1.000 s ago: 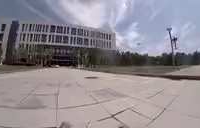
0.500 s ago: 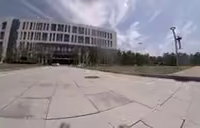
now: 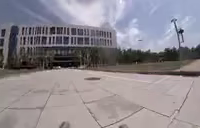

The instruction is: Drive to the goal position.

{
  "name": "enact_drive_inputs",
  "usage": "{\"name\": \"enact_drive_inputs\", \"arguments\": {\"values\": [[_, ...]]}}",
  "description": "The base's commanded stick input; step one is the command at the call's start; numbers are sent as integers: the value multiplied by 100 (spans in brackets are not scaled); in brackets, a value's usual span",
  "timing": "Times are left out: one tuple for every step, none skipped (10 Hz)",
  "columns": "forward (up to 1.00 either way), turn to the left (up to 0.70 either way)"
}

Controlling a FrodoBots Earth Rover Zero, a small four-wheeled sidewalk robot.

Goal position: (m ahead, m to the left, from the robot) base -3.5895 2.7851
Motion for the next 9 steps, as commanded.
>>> {"name": "enact_drive_inputs", "arguments": {"values": [[70,0],[70,0],[70,0],[70,0],[70,0],[70,0],[70,0],[70,0],[70,0]]}}
